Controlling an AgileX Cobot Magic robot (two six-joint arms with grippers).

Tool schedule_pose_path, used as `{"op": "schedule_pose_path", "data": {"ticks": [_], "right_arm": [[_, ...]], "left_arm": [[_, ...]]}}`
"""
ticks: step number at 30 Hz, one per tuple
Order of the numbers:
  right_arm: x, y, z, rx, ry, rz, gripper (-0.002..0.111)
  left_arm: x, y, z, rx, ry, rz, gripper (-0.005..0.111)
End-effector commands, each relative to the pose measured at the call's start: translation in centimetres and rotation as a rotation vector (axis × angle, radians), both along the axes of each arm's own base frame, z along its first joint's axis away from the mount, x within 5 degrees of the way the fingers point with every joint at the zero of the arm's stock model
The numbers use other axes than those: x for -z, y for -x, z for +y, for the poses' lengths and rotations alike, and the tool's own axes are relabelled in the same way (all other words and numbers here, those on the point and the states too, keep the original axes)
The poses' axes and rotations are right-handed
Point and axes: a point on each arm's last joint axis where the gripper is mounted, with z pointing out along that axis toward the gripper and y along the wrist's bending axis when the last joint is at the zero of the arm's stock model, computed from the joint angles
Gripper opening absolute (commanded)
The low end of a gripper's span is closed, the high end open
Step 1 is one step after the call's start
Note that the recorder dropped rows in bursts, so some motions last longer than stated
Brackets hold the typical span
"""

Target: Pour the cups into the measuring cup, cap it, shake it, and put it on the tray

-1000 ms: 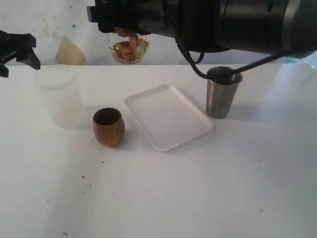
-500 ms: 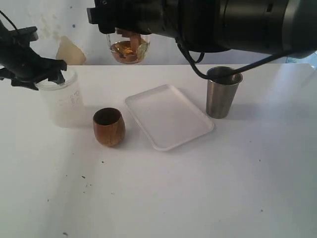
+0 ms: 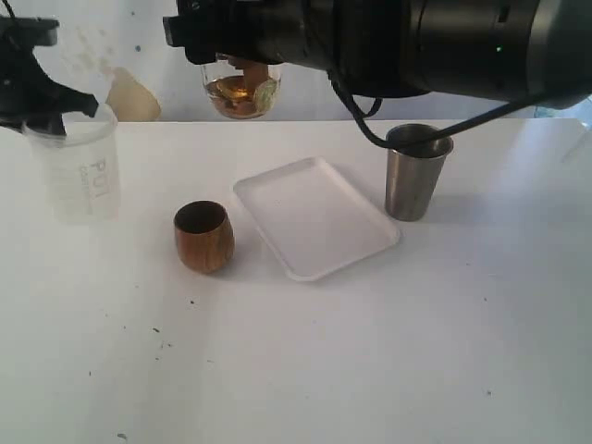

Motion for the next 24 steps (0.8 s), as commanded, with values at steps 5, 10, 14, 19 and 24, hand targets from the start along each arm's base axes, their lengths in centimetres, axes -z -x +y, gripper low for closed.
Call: {"op": "schedule_pose_path", "data": {"ticks": [5,10,14,19,24], "right_arm": [[-1.3,0.7,-0.6,0.003,-0.030,-0.017,0.000],[-0.9,1.5,-1.8,0.066,-0.003,0.000,0.000],[-0.6,2.3,-2.5,0.073,0.007,0.012,0.000],[-1.3,3.1,-3.0,0.073,-0.004,-0.002,0.000],[-2.3,3.6,-3.4,0.075,-0.019,-0.024,0.000]], "left_arm": [[-6.0,7.0,-1.6,0.082,0.130,0.033,0.000],[-3.9,11.4,-3.9,0.149,0.192,0.050,0.000],[-1.0,13.7,-6.9,0.272,0.214,0.070,0.000],[2.3,15.0,-9.8,0.340,0.188,0.083,0.002],[2.6,14.6,-10.2,0.317,0.199,0.059,0.034]]}}
